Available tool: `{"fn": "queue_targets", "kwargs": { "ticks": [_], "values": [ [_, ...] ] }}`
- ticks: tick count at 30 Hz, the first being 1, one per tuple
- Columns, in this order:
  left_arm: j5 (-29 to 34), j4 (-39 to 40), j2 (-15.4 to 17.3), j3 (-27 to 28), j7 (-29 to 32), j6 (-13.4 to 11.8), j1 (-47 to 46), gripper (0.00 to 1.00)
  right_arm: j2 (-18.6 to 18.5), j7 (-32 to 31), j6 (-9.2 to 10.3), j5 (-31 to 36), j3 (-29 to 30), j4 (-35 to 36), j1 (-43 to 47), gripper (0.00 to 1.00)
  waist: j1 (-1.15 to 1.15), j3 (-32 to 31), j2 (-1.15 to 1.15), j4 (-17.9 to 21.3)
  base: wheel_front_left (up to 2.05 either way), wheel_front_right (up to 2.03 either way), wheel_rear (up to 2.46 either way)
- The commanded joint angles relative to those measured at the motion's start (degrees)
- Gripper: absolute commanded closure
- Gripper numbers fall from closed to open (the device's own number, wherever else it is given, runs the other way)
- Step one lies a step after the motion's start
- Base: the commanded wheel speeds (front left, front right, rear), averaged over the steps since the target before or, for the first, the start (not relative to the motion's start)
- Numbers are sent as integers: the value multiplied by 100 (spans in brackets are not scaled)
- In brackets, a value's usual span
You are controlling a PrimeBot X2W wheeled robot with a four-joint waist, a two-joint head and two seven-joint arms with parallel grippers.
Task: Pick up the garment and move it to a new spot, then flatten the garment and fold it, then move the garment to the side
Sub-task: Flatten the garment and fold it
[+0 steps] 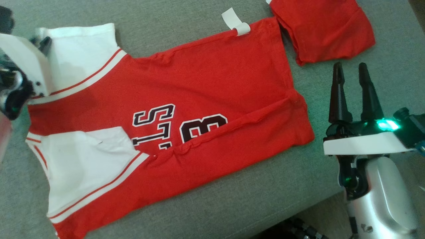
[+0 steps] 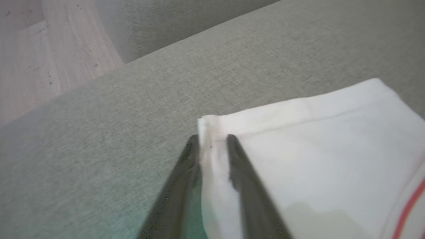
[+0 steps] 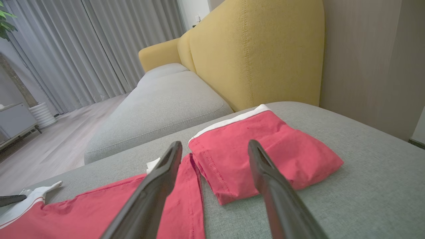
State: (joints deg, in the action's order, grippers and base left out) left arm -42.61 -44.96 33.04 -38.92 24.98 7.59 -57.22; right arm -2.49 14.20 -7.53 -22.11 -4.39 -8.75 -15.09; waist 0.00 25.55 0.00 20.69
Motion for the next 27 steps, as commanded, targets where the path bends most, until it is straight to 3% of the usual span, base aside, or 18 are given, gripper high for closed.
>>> {"fn": "queue_targets", "kwargs": {
  "ticks": [1, 6, 11, 17, 27],
  "values": [
    [-66, 136, 268, 79, -71, -10, -138, 100, -39, 54, 4, 17, -27, 140, -120, 0, 0, -24, 0, -52, 0, 0, 0],
    [-93, 198, 255, -44, -552, -10, -139, 100, -39, 21, 4, 175, 48, 52, -150, 0, 0, -176, 0, -184, 0, 0, 0],
    [-2, 393, 60, -68, -1412, -14, -161, 100, -39, -212, 4, 554, 228, 82, -257, 0, 0, -413, 0, -508, 0, 0, 0],
    [201, 936, -113, -100, -2381, -84, 30, 100, -49, -984, 4, 1118, 217, 144, -507, 0, 0, -625, 0, -1053, 0, 0, 0],
    [370, 2105, -146, -300, -2695, -408, 647, 100, -778, -2427, 4, 1250, 163, -811, -1330, 0, 0, -742, 0, -1814, 0, 0, 0]
  ]
}}
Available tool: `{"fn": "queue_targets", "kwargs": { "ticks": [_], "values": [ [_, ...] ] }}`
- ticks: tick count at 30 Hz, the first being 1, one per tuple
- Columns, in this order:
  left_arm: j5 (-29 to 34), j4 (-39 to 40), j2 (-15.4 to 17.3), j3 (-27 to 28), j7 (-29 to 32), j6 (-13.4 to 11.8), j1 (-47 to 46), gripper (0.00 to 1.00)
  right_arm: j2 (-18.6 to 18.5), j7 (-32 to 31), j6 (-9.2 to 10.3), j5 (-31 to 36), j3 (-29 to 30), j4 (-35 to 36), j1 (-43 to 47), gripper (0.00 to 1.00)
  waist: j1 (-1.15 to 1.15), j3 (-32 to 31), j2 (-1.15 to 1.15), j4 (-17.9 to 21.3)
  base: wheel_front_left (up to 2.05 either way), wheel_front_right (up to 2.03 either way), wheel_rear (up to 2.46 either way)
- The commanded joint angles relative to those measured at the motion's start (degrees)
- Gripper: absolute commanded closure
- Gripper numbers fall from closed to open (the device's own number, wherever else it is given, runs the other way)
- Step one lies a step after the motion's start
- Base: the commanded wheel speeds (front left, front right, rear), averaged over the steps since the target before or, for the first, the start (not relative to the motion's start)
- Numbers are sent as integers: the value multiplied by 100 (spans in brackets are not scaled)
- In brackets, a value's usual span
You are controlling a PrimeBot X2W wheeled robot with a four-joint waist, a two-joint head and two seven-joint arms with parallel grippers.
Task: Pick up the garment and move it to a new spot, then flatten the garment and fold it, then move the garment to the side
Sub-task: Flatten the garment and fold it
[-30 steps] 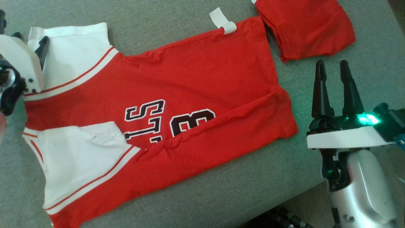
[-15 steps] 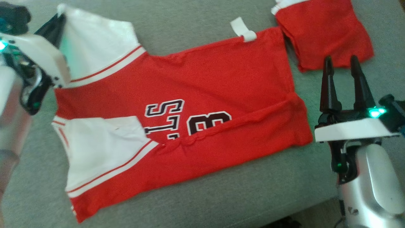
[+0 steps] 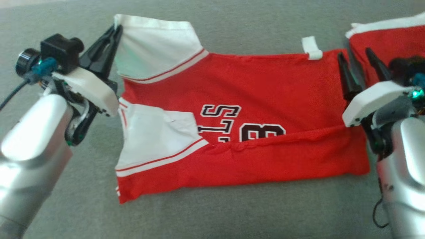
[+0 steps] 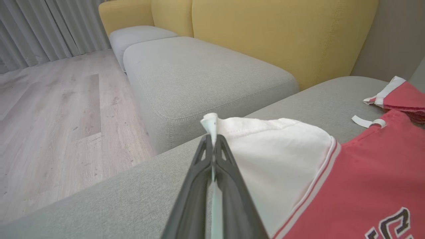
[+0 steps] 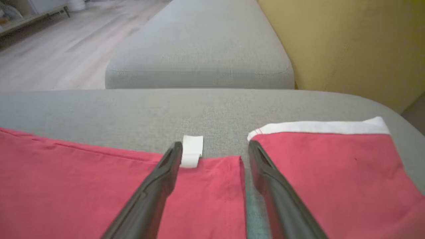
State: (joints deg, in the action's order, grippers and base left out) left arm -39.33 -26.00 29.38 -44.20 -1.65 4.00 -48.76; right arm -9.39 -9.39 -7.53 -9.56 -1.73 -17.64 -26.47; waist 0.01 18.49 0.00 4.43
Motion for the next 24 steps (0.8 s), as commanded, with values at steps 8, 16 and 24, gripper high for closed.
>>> {"fn": "queue_targets", "kwargs": {
  "ticks": [8, 16, 24],
  "values": [
    [61, 837, 254, 110, 124, -220, 12, 100, -587, -492, 4, 12, -334, -1335, -899, 0, -1, 0, 0, -485, 0, 0, 0],
    [25, 1150, 308, 77, 247, -311, 81, 100, -790, -435, 4, 27, -630, -2467, -1457, 0, -1, 112, 0, -598, 0, 0, 0],
    [17, 1227, 274, 40, 299, -320, 16, 100, -832, -248, 4, 115, -893, -3169, -1862, 0, -1, 240, 0, -669, 0, 0, 0]
  ]
}}
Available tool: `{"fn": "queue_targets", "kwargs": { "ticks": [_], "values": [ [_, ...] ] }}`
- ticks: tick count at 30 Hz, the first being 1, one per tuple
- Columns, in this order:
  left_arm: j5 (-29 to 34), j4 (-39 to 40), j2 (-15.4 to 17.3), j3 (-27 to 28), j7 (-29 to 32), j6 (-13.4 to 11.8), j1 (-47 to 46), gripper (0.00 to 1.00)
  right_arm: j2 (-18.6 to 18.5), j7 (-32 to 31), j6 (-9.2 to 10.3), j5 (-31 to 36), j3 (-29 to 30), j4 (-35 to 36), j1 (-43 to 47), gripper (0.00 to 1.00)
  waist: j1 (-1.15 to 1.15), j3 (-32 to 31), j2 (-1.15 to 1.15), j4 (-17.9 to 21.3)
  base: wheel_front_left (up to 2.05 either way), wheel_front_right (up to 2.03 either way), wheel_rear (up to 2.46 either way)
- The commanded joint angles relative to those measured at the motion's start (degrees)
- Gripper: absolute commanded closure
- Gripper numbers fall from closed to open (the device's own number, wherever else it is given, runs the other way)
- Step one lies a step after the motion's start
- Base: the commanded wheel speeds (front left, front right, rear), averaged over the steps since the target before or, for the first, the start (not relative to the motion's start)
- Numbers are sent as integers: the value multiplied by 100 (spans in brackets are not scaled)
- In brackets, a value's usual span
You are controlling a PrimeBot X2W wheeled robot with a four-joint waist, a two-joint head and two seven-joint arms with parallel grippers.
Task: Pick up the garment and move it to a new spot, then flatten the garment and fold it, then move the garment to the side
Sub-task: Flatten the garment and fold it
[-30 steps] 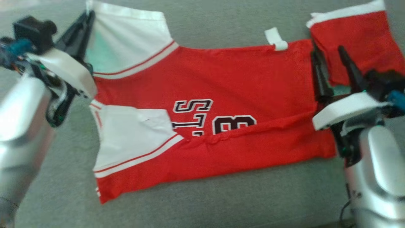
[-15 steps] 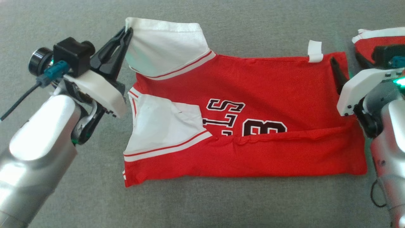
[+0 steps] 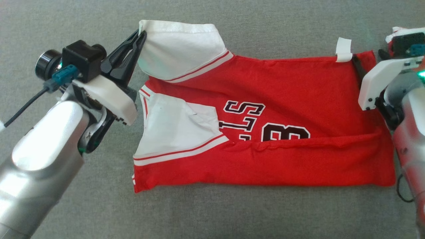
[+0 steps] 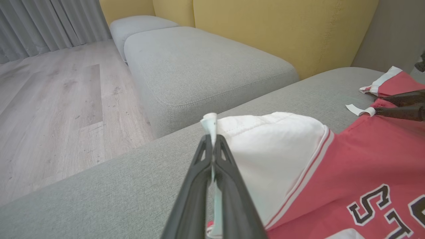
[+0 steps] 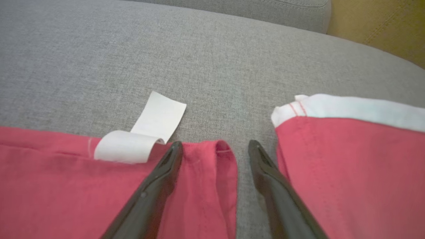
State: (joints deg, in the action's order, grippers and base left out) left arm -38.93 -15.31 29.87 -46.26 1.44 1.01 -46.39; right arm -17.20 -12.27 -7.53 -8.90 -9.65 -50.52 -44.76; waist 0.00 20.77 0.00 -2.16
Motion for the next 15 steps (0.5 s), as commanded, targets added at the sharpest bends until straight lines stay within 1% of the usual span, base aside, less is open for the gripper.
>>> {"fn": "queue_targets", "kwargs": {
  "ticks": [1, 5, 6, 7, 8, 12, 15],
  "values": [
    [-23, 161, 218, 242, -4, -21, -238, 100, -61, 69, 4, 44, -143, 39, -87, 0, 0, 29, 0, -19, 0, 0, 0],
    [-26, 146, 193, 226, 26, -24, -297, 100, -105, 154, 4, 6, -310, -285, -293, 0, 0, 74, 0, -48, 0, 0, 0],
    [-27, 133, 189, 220, 37, -25, -308, 100, -96, 141, 4, -48, -359, -371, -334, 10, 0, 79, 0, -52, 0, 0, 0],
    [-28, 116, 186, 214, 50, -28, -316, 100, -98, 134, 4, -87, -426, -445, -377, 62, 0, 79, 0, -54, 0, 0, 0],
    [-28, 96, 187, 210, 57, -32, -321, 100, -108, 149, 4, -125, -497, -503, -421, 100, 0, 74, 0, -50, 0, 0, 0],
    [-56, -31, 218, 236, 55, -63, -321, 100, -76, 432, 4, -427, -704, -557, -606, 100, 0, -1, 0, 31, 0, 0, 0],
    [-76, -132, 249, 248, 78, -53, -354, 100, -17, 634, 4, -806, -795, -496, -743, 100, 0, -64, 0, 127, 0, 0, 0]
  ]
}}
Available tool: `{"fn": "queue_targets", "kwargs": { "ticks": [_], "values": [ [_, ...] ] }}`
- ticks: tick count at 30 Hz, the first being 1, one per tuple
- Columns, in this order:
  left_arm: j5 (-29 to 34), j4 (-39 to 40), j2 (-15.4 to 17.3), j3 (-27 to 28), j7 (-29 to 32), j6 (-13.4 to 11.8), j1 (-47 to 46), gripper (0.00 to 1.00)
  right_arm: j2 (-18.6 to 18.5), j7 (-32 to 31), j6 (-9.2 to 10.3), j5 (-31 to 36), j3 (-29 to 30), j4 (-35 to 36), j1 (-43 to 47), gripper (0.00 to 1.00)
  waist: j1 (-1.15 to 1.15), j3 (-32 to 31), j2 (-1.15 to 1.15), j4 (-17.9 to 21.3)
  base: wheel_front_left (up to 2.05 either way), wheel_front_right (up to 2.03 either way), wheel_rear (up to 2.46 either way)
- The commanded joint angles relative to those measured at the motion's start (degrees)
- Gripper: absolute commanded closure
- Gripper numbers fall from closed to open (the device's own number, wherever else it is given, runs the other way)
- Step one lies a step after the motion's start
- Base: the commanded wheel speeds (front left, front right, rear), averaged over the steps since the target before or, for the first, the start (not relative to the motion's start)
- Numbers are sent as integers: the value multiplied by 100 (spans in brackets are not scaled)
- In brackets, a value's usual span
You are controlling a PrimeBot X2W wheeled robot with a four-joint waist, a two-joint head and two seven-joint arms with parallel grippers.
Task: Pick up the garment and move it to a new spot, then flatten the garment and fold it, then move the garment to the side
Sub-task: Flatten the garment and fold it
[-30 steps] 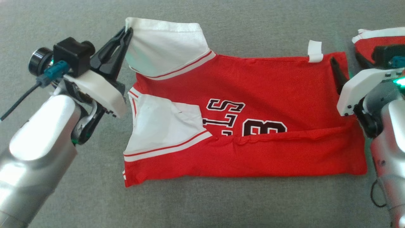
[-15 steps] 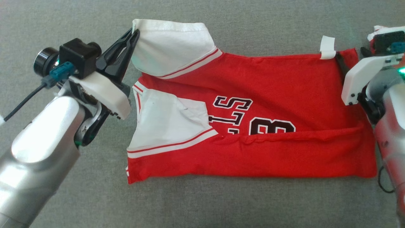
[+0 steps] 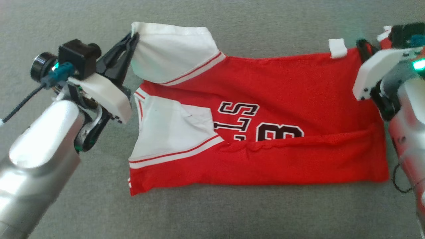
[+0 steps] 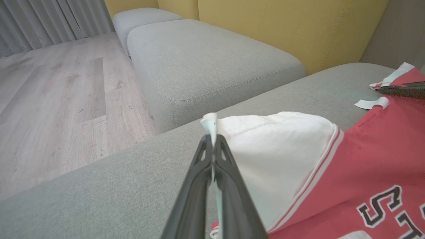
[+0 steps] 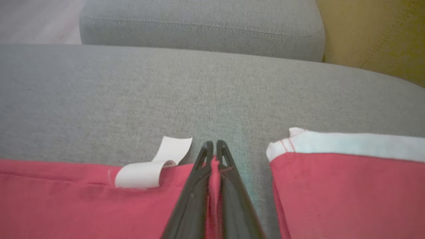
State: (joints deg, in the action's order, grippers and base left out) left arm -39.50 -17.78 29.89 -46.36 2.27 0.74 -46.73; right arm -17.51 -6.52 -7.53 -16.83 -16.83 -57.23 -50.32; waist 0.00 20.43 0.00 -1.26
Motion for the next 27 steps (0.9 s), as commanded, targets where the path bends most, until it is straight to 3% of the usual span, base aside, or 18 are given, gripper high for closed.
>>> {"fn": "queue_targets", "kwargs": {
  "ticks": [1, 5, 15, 27],
  "values": [
    [-37, 77, 244, 290, -25, -36, -351, 100, 12, 139, 4, -113, -135, 224, -236, 100, 0, -50, 0, 72, 0, 0, 0],
    [-11, -198, 222, 343, -66, -24, -589, 100, -31, 464, 4, -590, -379, 489, -476, 100, 0, -86, 0, 218, 0, 0, 0],
    [316, -1248, 94, 284, -259, 181, -1485, 100, -115, 1125, 4, -1087, -778, 639, -1010, 100, 0, 10, 0, 375, 0, 0, 0],
    [587, -2614, -452, 119, -949, 440, -2390, 100, -153, 1531, 4, -1521, -1338, 343, -1507, 100, 0, 189, 0, 286, 0, 0, 0]
  ]
}}
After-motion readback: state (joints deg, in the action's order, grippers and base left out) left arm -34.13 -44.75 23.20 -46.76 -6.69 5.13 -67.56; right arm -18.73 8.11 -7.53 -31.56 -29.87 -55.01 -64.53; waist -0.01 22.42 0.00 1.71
